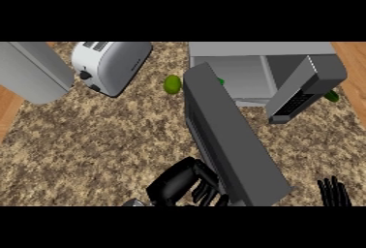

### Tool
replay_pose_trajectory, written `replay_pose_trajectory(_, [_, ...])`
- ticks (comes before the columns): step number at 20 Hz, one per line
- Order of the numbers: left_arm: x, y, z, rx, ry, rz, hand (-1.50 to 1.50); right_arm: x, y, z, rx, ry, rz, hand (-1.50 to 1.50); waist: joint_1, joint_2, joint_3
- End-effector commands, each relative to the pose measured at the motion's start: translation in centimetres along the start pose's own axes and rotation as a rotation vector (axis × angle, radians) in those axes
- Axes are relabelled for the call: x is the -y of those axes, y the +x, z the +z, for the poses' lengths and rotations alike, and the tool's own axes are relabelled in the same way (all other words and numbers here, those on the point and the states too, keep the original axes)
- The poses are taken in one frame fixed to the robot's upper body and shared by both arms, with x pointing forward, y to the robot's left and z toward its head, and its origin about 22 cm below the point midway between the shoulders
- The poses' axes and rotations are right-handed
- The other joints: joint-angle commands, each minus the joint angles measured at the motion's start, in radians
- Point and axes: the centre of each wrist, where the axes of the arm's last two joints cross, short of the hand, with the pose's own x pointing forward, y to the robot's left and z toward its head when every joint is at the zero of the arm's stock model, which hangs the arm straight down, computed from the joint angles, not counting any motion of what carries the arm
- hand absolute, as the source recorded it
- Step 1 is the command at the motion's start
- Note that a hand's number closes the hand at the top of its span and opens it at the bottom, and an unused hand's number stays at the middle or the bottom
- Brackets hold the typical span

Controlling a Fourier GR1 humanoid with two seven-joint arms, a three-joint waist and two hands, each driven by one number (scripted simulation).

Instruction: Pick up the milk, place it into the microwave and close the microwave

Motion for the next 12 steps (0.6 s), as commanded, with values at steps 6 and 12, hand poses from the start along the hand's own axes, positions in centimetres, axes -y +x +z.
replay_pose_trajectory(6, [4.1, -1.8, -4.0, -0.135, -0.059, -0.008, 1.50, -1.1, 3.3, -1.7, 0.156, 0.167, -0.156, -1.50, -0.049, 0.007, -0.001])
replay_pose_trajectory(12, [4.6, -2.9, -5.3, -0.174, 0.020, -0.016, 1.50, -2.6, 5.0, -3.9, 0.202, 0.237, -0.178, -1.50, -0.105, 0.018, -0.001])
